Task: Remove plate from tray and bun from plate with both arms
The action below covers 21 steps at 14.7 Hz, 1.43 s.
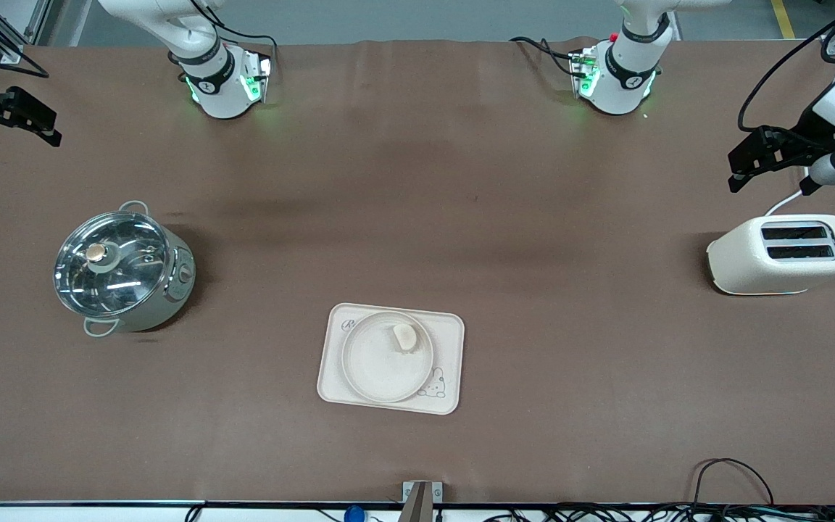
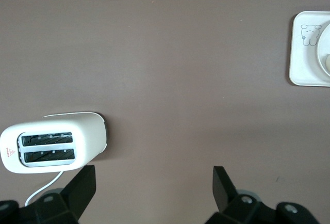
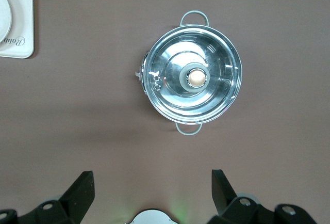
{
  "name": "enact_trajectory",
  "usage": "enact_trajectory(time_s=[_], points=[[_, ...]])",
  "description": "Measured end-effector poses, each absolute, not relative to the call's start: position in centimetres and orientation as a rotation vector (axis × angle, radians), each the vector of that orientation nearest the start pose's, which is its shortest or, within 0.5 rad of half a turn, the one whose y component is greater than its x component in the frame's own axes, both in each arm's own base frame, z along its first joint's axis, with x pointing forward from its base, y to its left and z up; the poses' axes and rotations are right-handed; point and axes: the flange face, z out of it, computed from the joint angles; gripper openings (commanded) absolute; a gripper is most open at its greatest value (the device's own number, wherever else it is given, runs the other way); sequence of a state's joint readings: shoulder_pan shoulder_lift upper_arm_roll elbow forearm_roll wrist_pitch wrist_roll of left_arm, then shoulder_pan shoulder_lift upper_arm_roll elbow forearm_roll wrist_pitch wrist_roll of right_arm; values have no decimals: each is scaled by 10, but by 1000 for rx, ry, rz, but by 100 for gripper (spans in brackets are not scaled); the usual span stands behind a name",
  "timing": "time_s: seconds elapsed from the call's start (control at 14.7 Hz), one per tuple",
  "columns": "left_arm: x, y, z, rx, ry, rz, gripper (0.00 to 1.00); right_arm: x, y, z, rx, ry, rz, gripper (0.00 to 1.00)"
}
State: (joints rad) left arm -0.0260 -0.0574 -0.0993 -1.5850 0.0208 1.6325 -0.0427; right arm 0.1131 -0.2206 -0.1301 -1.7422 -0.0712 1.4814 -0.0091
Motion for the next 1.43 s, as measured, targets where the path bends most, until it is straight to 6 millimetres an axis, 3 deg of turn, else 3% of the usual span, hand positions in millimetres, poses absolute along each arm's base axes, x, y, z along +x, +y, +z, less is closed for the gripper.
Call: enact_trajectory(time_s=[0.54, 0.81, 0.95, 1.09, 1.43], points=[[538, -68, 659, -3075, 140, -175, 100, 475, -22, 649, -3169, 12, 67, 100], [538, -70, 662, -3071, 149, -183, 100, 477, -7, 649, -3075, -11, 46, 100], [538, -73, 667, -3071, 154, -201, 100, 486, 15, 640, -3058, -67, 41, 100], [539, -73, 668, -3072, 155, -201, 100, 504, 42, 614, -3037, -106, 65, 100], [543, -73, 662, -3073, 156, -181, 100, 569, 79, 511, -2962, -75, 124, 100]])
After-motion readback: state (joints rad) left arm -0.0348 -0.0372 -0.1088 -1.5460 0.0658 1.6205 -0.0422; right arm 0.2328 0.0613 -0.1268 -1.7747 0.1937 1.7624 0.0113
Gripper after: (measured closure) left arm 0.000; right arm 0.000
